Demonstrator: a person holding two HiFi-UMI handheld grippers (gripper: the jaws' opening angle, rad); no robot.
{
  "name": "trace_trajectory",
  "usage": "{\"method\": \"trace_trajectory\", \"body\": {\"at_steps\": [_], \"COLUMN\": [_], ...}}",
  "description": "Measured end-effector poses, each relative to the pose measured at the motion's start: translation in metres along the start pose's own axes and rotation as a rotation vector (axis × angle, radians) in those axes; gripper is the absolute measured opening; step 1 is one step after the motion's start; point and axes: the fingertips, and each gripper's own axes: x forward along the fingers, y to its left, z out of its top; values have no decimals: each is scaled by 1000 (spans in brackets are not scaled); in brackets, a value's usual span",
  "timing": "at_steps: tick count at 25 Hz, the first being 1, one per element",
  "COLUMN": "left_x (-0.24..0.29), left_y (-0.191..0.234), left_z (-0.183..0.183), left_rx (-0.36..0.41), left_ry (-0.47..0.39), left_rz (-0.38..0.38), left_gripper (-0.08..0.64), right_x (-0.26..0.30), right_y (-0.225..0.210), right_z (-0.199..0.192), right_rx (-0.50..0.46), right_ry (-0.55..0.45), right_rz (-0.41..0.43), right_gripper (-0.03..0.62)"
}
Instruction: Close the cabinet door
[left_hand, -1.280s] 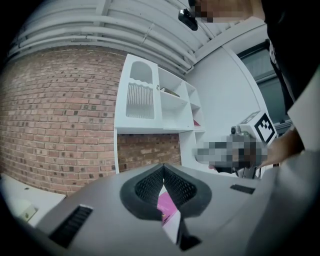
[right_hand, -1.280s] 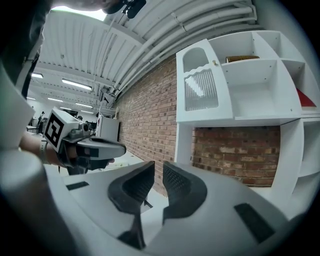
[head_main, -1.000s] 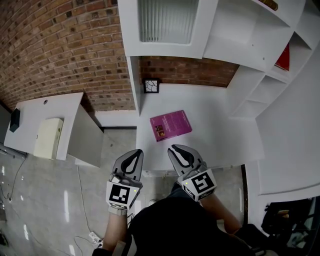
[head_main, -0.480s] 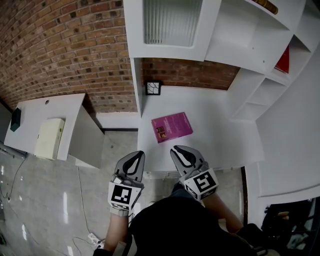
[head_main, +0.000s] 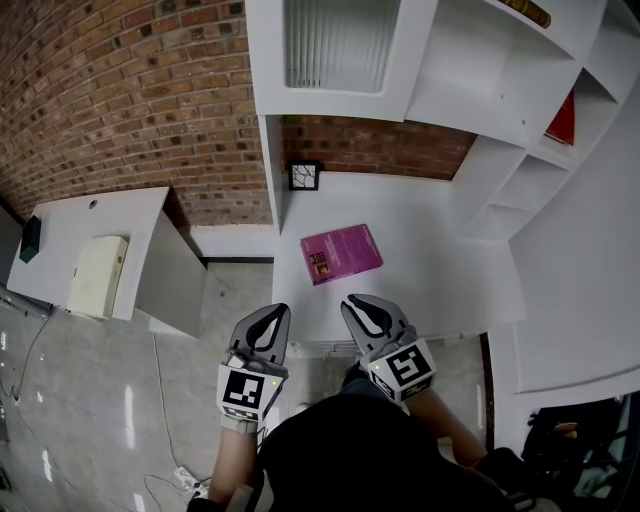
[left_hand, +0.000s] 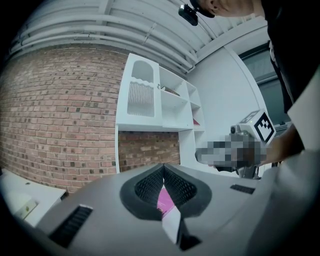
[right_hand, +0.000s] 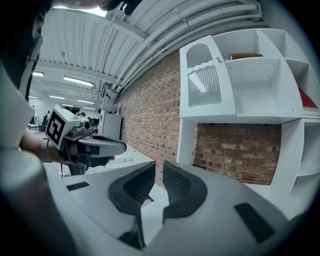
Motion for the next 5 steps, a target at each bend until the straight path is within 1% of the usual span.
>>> {"method": "trace_trajectory", "body": {"at_steps": [5], "left_x": [2], "left_y": [-3], "left_z": [-1], "left_rx": [20], "left_ry": [-3], "left_rz": [-6], "left_gripper": [10], "right_x": [-3], "right_y": [-5], "right_z": [-1], "right_rx": [14], "right_ry": [0], "right_rz": [-9], "right_gripper": [51]}}
